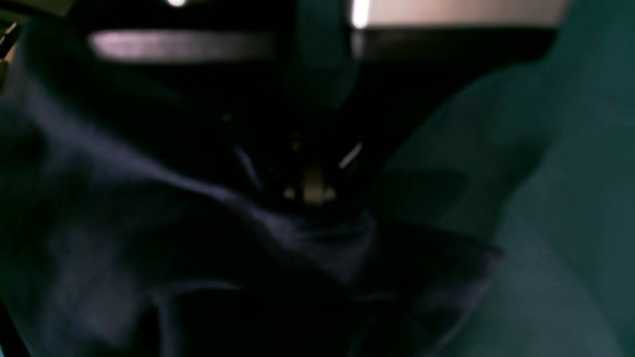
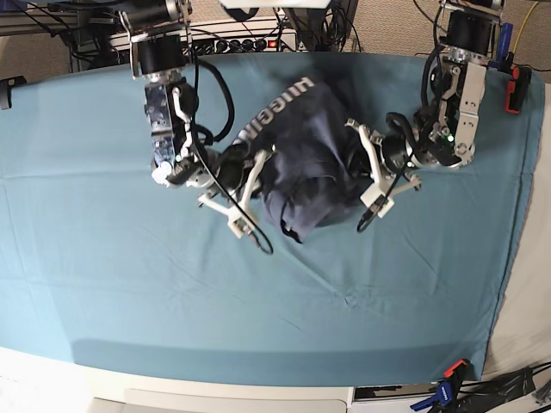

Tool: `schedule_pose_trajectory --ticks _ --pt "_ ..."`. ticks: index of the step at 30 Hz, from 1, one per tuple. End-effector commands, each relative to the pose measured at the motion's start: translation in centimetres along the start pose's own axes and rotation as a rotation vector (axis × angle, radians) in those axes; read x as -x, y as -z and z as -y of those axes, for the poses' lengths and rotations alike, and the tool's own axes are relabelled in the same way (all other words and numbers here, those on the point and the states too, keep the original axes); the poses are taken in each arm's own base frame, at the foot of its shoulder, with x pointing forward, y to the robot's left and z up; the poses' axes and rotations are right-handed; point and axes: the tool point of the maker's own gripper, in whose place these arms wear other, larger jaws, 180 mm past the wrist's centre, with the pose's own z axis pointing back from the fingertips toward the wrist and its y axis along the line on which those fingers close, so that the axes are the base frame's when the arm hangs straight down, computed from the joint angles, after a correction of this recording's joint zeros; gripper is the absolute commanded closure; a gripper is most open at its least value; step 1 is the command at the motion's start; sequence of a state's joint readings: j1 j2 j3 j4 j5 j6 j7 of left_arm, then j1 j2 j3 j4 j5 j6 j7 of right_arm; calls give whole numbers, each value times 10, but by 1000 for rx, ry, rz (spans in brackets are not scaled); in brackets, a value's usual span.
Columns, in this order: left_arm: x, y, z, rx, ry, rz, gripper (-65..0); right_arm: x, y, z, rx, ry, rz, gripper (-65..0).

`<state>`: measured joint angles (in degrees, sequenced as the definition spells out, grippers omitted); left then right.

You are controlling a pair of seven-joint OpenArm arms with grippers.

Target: Fold the T-shirt properly

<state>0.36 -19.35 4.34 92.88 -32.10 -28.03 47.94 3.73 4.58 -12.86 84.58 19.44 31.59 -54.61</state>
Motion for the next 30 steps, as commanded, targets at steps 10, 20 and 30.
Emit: schedule_pose_trajectory --ticks 10,20,30 --pt "-45 -7 -12 -21 49 101 0 70 -25 -36 1 -59 -227 0" --pt "-38 -9 -24 -72 88 59 0 78 -62 35 312 -154 -274 0" --pt "-22 -34 -61 -168 130 -16 0 59 -93 92 498 -188 -258 0"
